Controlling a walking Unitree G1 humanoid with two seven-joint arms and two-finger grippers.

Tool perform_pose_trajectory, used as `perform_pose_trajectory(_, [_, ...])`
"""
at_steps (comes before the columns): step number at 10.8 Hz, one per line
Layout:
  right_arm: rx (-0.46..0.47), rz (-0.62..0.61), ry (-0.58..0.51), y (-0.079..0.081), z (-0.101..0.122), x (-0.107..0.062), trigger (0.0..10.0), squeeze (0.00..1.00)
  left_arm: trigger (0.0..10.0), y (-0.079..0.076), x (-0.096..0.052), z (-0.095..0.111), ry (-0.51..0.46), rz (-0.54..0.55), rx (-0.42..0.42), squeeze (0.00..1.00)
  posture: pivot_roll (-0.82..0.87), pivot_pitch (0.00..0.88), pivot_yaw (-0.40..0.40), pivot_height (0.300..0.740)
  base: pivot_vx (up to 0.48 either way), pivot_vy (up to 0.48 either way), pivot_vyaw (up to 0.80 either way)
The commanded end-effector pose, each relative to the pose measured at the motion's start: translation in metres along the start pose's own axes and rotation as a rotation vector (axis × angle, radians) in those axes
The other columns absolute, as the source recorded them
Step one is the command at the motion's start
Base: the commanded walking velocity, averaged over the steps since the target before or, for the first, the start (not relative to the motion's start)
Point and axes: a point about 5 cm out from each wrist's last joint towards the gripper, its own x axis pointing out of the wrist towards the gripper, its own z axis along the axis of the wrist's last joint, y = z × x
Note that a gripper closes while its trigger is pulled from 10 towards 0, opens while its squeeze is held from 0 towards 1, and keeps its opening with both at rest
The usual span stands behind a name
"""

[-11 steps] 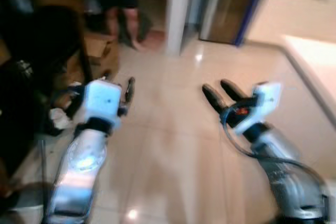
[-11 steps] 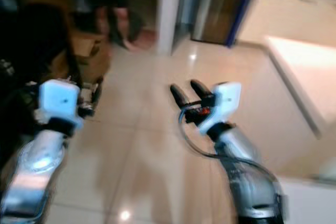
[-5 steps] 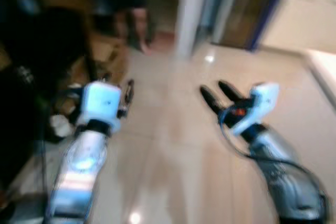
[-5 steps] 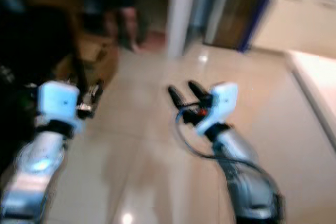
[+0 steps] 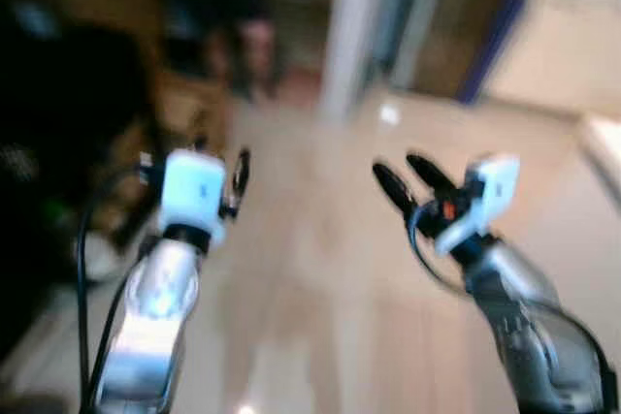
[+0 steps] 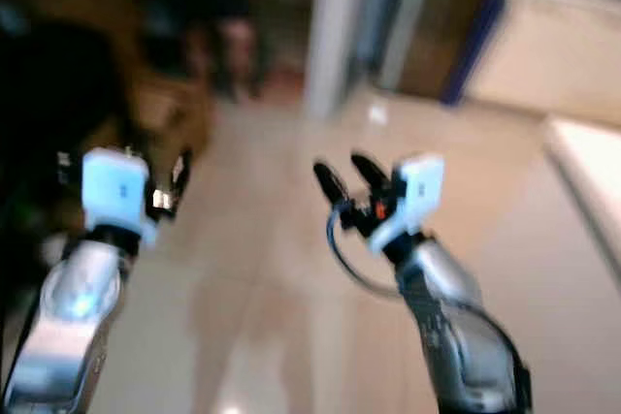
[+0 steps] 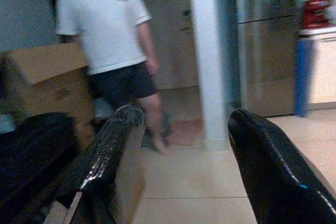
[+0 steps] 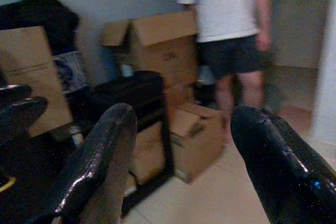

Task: Setting the table

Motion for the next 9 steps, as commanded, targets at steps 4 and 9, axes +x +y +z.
perform_pose_trajectory(4, [-0.014, -0.051, -0.02, -0.0022, 0.0031, 0.003, 10.0, 0.0, 10.0, 0.0093, 0.0007, 0.0009, 0.004, 0.025, 0.025, 0.0, 0.02, 0.0, -0.077, 0.74, 0.435, 0.0, 0.0])
perform_pose_trajectory(9, [-0.015, -0.108, -0.037, -0.0062, 0.006, 0.0011, 10.0, 0.0, 10.0, 0.0098, 0.0006, 0.0014, 0.011, 0.029, 0.026, 0.0, 0.02, 0.0, -0.075, 0.74, 0.436, 0.0, 0.0])
